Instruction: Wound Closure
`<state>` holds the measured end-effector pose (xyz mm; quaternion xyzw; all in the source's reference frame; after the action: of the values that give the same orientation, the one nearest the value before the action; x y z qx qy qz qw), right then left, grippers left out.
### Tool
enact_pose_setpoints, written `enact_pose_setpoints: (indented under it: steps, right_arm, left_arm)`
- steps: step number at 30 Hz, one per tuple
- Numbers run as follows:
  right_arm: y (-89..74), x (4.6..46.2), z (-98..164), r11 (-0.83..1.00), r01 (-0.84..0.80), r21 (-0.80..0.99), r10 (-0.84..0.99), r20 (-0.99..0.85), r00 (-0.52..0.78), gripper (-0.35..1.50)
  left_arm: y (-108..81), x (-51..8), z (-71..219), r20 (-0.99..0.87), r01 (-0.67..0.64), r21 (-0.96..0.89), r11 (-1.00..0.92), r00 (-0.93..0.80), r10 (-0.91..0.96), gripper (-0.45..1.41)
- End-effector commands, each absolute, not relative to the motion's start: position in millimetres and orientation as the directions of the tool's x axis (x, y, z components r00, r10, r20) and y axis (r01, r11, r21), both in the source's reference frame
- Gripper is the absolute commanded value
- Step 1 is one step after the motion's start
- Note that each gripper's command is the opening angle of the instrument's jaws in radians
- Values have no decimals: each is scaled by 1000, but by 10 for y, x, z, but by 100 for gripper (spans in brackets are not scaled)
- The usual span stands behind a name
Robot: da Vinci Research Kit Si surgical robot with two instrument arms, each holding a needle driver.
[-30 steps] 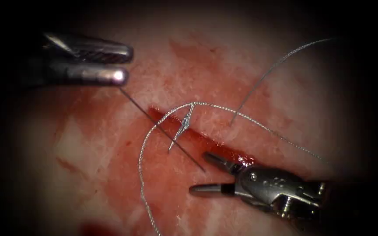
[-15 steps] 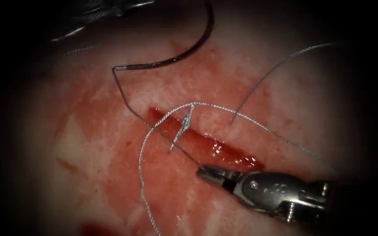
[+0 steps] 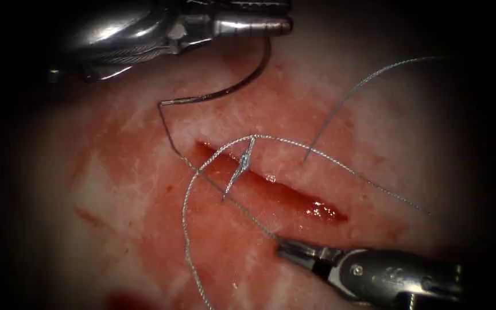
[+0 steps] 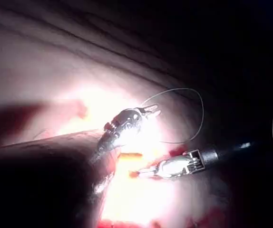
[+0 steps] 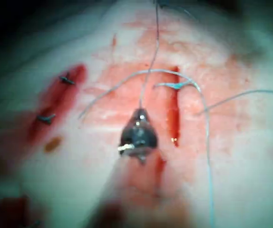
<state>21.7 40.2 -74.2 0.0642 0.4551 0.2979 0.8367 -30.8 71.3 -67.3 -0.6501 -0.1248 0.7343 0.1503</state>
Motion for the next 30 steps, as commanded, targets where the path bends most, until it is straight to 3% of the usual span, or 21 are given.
enact_pose_setpoints:
  steps: [1, 8, 17, 19, 21, 22, 24, 30]
  right_arm:
    - [389, 223, -752, 817, -425, 389, 557, -722, 410, -35]
    - [339, 228, -801, 837, -361, 411, 540, -726, 426, -35]
    - [309, 281, -865, 841, -278, 464, 539, -760, 362, -35]
    - [321, 284, -870, 855, -283, 435, 509, -810, 292, 34]
    - [331, 279, -870, 862, -291, 415, 492, -825, 277, 81]
    - [343, 270, -870, 864, -305, 400, 483, -830, 280, 116]
    - [352, 259, -869, 868, -301, 396, 478, -832, 283, 128]
    - [376, 227, -850, 924, -286, 252, 342, -878, 334, 128]
  left_arm:
    - [706, -314, -661, -917, -62, -378, -924, -114, 383, -35]
    - [680, -314, -622, -912, -90, -378, -921, -135, 387, -35]
    - [685, -305, -650, -905, -101, -392, -914, -136, 403, -35]
    - [691, -297, -663, -908, -102, -390, -915, -121, 401, -35]
    - [696, -289, -673, -912, -100, -385, -918, -113, 395, -35]
    - [701, -281, -680, -913, -110, -382, -918, -110, 393, -35]
    - [706, -270, -687, -914, -120, -380, -917, -101, 392, -35]
    - [719, -240, -692, -916, -165, -363, -917, -116, 384, -35]
